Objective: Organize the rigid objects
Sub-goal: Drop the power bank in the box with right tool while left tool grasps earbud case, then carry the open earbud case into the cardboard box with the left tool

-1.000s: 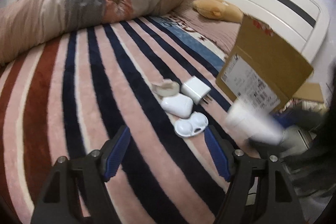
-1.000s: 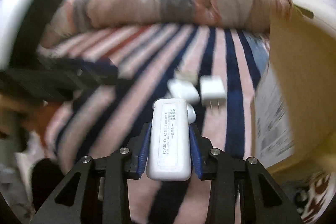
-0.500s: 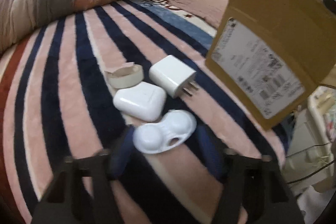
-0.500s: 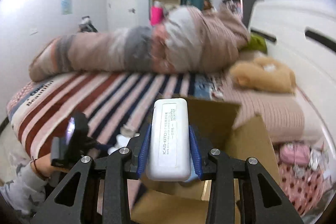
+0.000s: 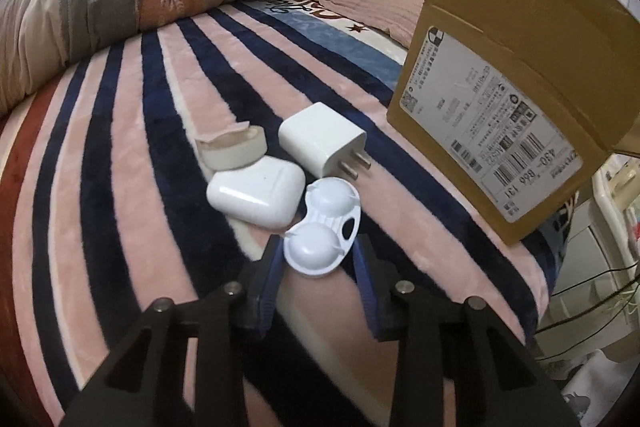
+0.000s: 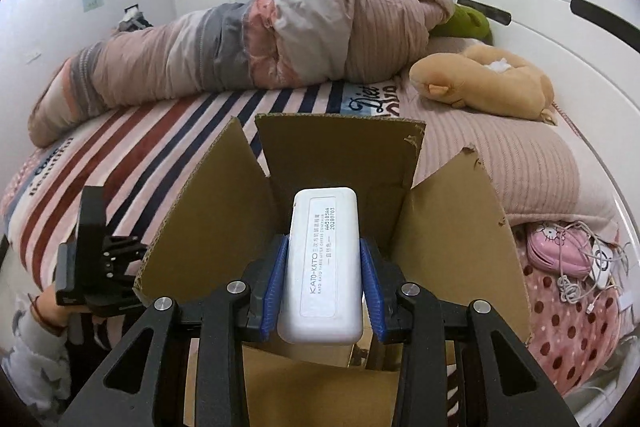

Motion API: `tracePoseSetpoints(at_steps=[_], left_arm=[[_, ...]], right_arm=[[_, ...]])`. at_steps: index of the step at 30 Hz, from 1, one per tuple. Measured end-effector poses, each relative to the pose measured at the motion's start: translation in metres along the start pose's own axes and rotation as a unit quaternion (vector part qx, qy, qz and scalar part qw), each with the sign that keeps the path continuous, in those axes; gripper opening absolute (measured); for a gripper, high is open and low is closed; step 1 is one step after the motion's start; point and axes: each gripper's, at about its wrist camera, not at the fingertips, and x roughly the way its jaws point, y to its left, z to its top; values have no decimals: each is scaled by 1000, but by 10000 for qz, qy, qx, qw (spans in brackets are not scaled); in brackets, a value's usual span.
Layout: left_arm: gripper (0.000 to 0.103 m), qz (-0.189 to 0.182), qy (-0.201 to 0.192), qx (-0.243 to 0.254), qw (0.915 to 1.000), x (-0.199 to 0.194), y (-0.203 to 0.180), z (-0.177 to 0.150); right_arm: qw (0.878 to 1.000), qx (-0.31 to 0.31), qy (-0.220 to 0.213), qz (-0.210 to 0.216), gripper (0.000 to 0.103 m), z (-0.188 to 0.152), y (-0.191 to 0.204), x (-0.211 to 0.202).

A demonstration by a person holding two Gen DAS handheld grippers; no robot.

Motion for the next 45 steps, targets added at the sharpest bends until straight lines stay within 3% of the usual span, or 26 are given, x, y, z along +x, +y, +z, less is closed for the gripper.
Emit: tracePoseSetpoints(at_steps=[7,11,13,15,20,23,25,30,35,40,43,44,45], left_arm=[[33,-44,-56,3,10000,13,-2,9],[29,-142,-67,98,9998,9,-4,9],[29,-163,-101,86,9998,5,-5,8],[29,-156,-166,82,9997,-3,-5,9],[29,40,-554,88,9984,-62,5,15],[29,318,-834,91,9960,-112,15,28],[29,371,-1020,123,9940,-148,19,43],[29,3,-1248,340,9916,-203,8,81],[29,-559,-947,922,9897,-196,-44,123],[29,-1033,-175,1263,9864,-142,-93,154],[30,-1056,235,1380,9845,-113,-111,160],[33,-1075,272,1387,9841,-111,-116,158],[47,-1097,259,1377,9840,-110,-118,155]], right_arm=[[9998,40,164,37,32,-1,-4,8],[9994,25,294,-205,32,0,-6,13],[9991,5,291,-316,36,1,-6,12],[9996,17,183,-234,47,1,-4,6],[9977,-338,-444,393,47,8,29,-22],[9920,-704,-570,883,47,13,63,-29],[9869,-965,-531,1182,47,13,84,-26],[9717,-1398,-15,1902,47,-3,145,10],[9735,-591,681,2103,47,-28,156,87],[9832,103,558,1734,47,-34,138,140],[9876,180,440,1494,47,-28,138,156],[9890,180,417,1408,47,-26,139,161],[9895,201,422,1367,47,-25,140,164]])
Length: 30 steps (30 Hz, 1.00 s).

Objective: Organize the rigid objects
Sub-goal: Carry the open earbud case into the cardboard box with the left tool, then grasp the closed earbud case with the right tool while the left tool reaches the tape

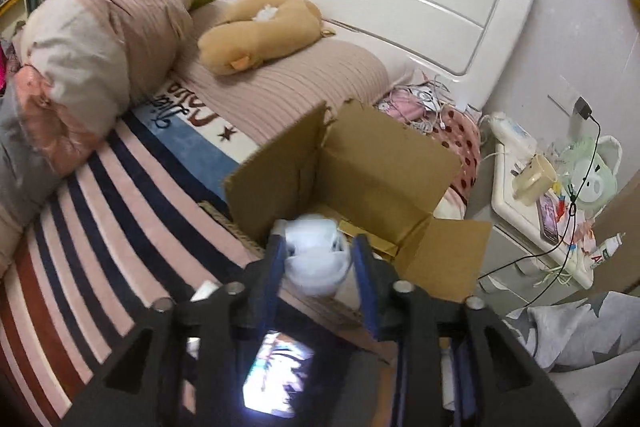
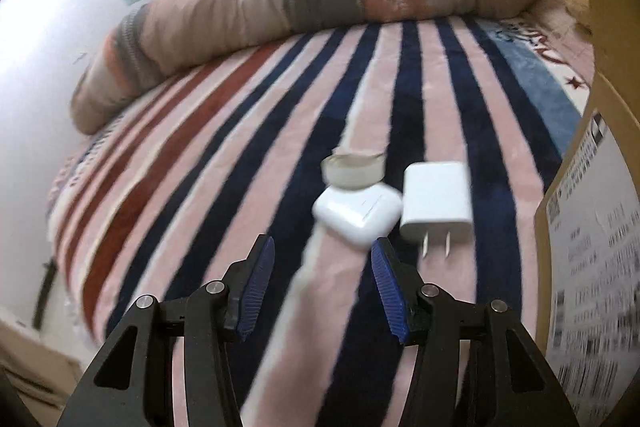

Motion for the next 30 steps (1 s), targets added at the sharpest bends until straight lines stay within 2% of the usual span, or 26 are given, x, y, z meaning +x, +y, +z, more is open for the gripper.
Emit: tracePoseSetpoints(at_steps=[1,2,5,7,13,16,19,21,24,25,26,27,28,30], left_arm=[[62,8,-82,-25,10000,-3,1,-2],[67,71,-170,-49,9998,-8,3,-5],[69,472,-514,-288,9971,-32,20,-19],[71,794,-739,-637,9921,-48,40,-36],[72,1491,-905,-1647,9708,-63,106,-111],[72,1608,-918,-1998,9622,-60,128,-146],[72,1598,-916,-2316,9552,-53,145,-181],[72,1605,-883,-2443,9522,-48,151,-196],[72,1606,-817,-2589,9490,-40,156,-212],[72,1613,-796,-2614,9483,-38,157,-215],[72,1620,-783,-2628,9479,-36,158,-216],[72,1640,-776,-2657,9468,-35,159,-217],[72,1653,-788,-2675,9460,-35,160,-218],[72,1673,-822,-2710,9444,-36,162,-219]], right_arm=[[10000,41,27,-13,47,4,-1,4],[10000,71,50,-49,49,4,-1,7],[9997,65,99,-218,50,10,-1,20],[9994,109,98,-305,50,14,0,25],[9977,205,128,-630,52,20,6,41],[9984,77,99,-553,51,20,7,39],[9991,-375,172,76,50,12,13,29],[9960,-673,411,429,50,4,16,25],[9954,-807,448,245,52,1,20,23],[9959,-794,407,131,54,1,22,24],[9963,-767,377,32,62,2,25,27],[9966,-753,334,3,61,1,28,29],[9967,-746,284,-121,52,1,32,31],[9968,-745,248,-164,51,2,37,26]])
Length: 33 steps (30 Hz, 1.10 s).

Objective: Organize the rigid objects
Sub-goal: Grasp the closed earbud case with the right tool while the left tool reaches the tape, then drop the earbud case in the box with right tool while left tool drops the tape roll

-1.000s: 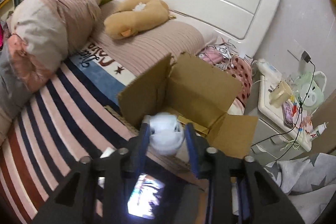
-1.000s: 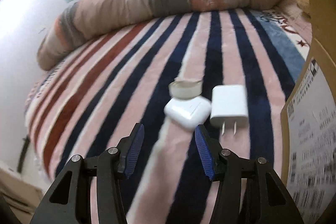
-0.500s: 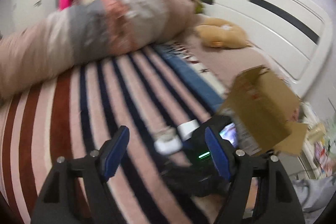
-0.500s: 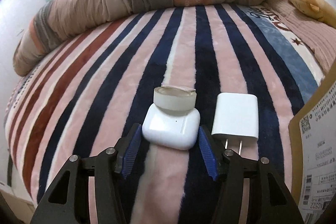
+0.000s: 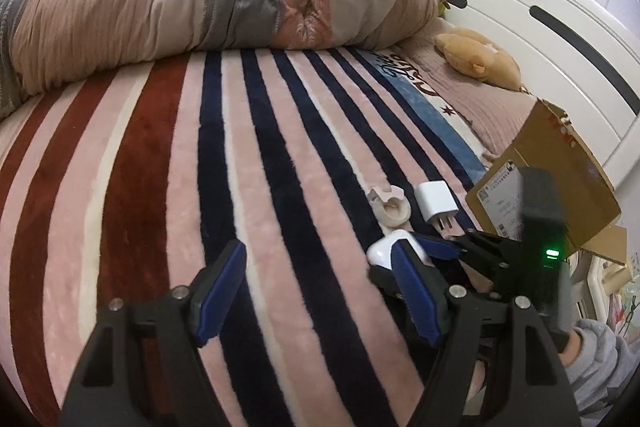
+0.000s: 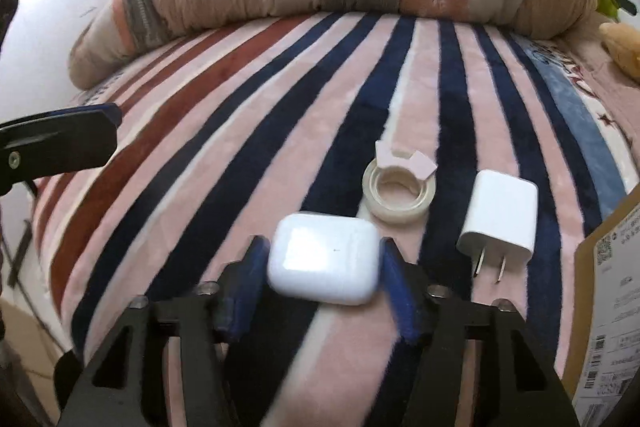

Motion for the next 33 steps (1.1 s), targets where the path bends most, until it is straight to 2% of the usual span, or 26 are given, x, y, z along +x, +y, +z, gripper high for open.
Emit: tracePoseSetpoints(at_steps=[3,6,9,10,11,12,13,14,17,20,22,23,29,33], left_arm=[[72,-23,-28,-2,10000,4,1,3],[72,-68,21,92,9999,21,-8,9],[71,-106,127,264,9995,47,-28,13],[68,-107,181,358,9991,59,-37,13],[62,-75,215,485,9986,71,-46,13],[50,-43,237,568,9981,79,-52,13],[46,-10,300,681,9972,91,-61,13],[46,-9,337,749,9966,99,-66,13],[46,-59,282,910,9954,120,-80,13],[46,-150,293,934,9951,132,-86,17],[38,35,332,1016,9943,140,-92,19],[38,108,345,1051,9938,141,-94,20],[38,243,288,1130,9929,131,-95,21],[38,207,45,1285,9915,93,-101,31]], right_arm=[[9993,-176,-338,41,51,2,7,-48],[9958,-339,-821,220,51,9,6,-129],[9897,-416,-1366,113,51,9,-9,-208],[9881,-385,-1486,-10,51,8,-19,-227],[9863,-393,-1573,-318,51,5,-30,-242],[9838,-445,-1599,-679,51,0,-40,-249],[9819,-442,-1547,-994,51,-4,-51,-250],[9834,-324,-1385,-1123,51,-8,-66,-248],[9923,293,-841,-857,51,-17,-109,-234],[9912,442,-559,-1115,51,-23,-131,-221],[9911,415,-451,-1184,51,-23,-133,-217],[9915,446,-392,-1156,51,-22,-136,-216],[9893,584,-362,-1286,53,-19,-140,-215],[9903,490,-601,-1155,56,-16,-131,-222]])
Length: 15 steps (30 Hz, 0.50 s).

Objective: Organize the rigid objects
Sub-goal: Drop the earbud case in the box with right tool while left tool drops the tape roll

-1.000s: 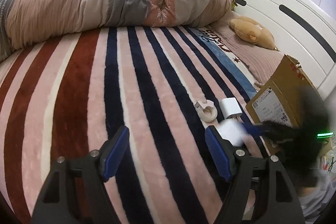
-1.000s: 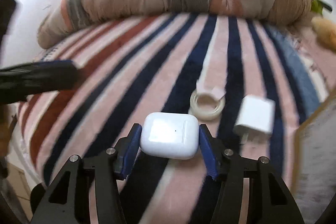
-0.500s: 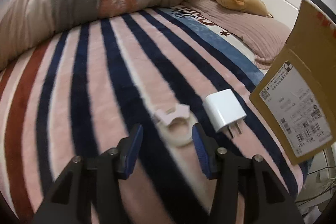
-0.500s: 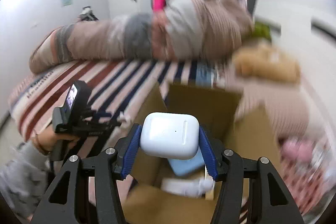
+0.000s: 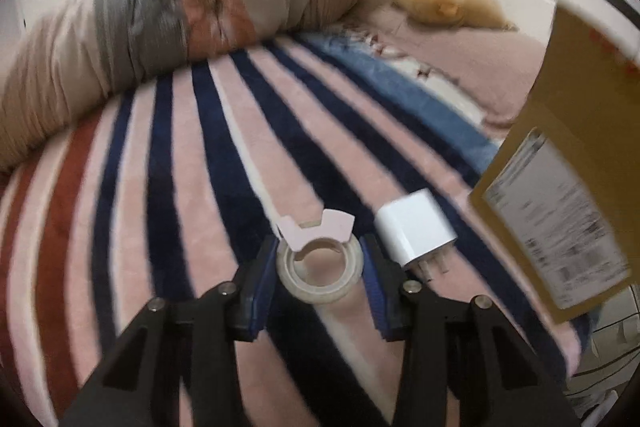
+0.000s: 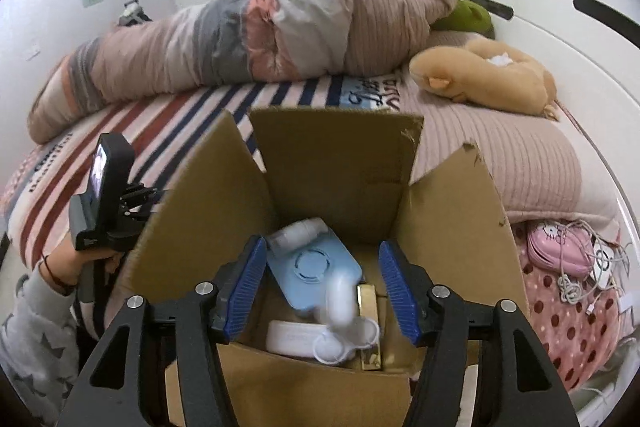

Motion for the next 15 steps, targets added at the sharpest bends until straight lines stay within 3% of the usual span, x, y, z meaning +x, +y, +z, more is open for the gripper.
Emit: tracePoseSetpoints(at_steps=[5,8,12,15], left_arm=[[38,-111,-570,545,9968,-80,-24,43],[38,-624,-780,1033,9896,-122,-59,77],[38,-1374,-768,1878,9695,-148,-128,113],[38,-1714,-352,2438,9539,-135,-177,124]], right_arm=[[9975,-309,-384,506,56,-2,22,-18],[9936,-556,-674,712,56,-5,39,-33],[9925,-768,-728,613,56,-13,54,-44],[9958,-663,-625,120,56,-22,48,-40]])
